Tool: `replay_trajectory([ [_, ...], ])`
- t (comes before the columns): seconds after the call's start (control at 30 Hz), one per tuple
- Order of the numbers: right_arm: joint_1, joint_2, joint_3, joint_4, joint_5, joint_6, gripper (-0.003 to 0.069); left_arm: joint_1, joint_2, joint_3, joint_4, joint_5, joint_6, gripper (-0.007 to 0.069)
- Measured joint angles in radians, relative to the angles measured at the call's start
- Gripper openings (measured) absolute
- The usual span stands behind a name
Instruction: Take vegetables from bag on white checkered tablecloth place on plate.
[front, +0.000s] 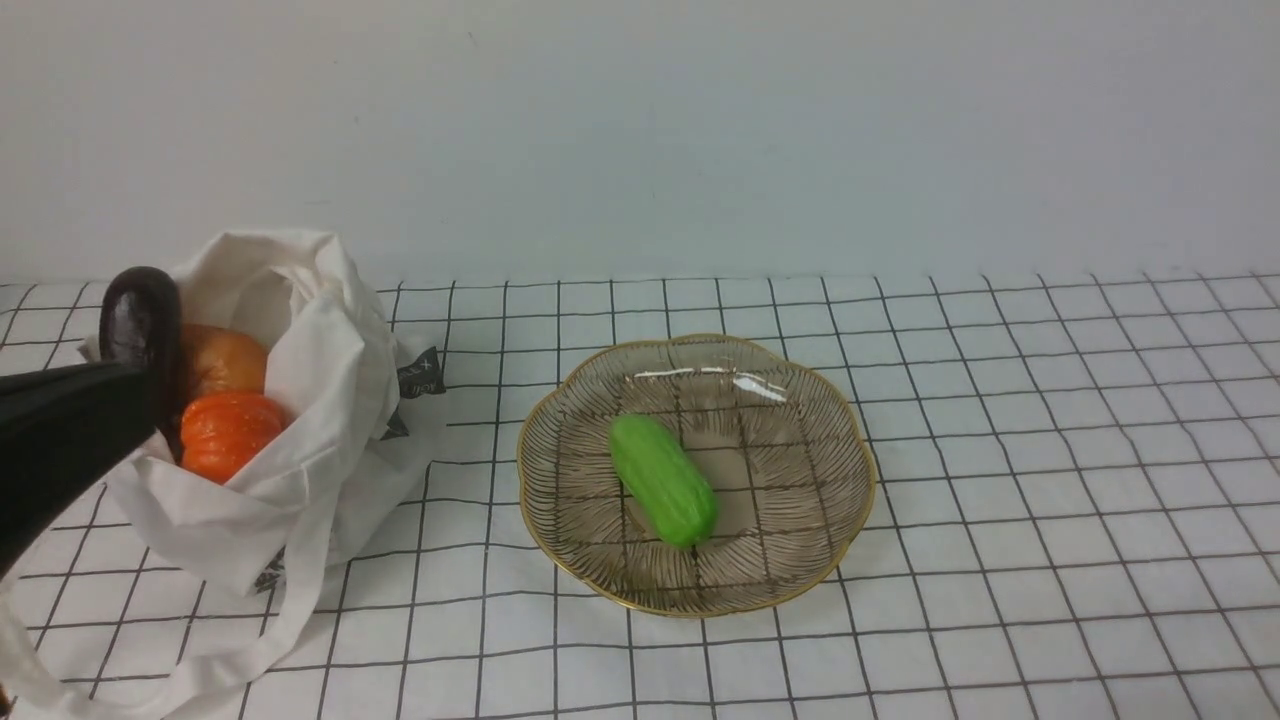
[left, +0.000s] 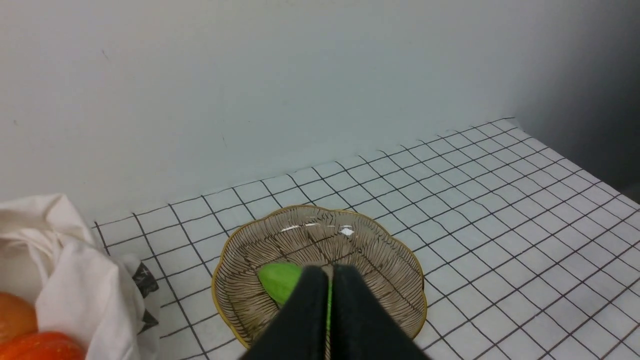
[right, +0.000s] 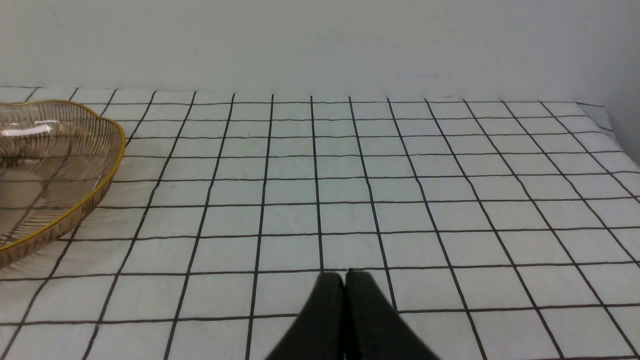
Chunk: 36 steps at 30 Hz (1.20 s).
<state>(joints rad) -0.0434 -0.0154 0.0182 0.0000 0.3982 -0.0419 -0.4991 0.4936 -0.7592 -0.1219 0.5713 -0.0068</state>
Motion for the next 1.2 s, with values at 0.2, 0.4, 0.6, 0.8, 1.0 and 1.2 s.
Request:
replay_trajectory([
  [0.2, 0.0, 0.0, 0.0, 0.0, 0.0, 0.0, -0.0014, 0.0, -0.017, 0.0, 0.04, 0.004, -0.001, -0.0008],
  [0.4, 0.0, 0.0, 0.0, 0.0, 0.0, 0.0, -0.0014, 0.013, -0.065, 0.039, 0.103, 0.004, 0.007, -0.0008],
  [0.6, 0.0, 0.0, 0.0, 0.0, 0.0, 0.0, -0.0014, 0.2, -0.25, 0.292, 0.094, -0.071, 0.02, -0.0008],
  [0.8, 0.0, 0.0, 0.0, 0.0, 0.0, 0.0, -0.0014, 0.375, -0.447, 0.59, 0.106, -0.132, 0.047, -0.0008],
  [1.0, 0.0, 0.0, 0.0, 0.0, 0.0, 0.0, -0.0014, 0.426, -0.504, 0.742, 0.111, -0.137, 0.051, -0.0008],
  [1.2, 0.0, 0.0, 0.0, 0.0, -0.001, 0.0, -0.0014, 0.426, -0.504, 0.781, 0.122, -0.166, 0.053, -0.0008],
])
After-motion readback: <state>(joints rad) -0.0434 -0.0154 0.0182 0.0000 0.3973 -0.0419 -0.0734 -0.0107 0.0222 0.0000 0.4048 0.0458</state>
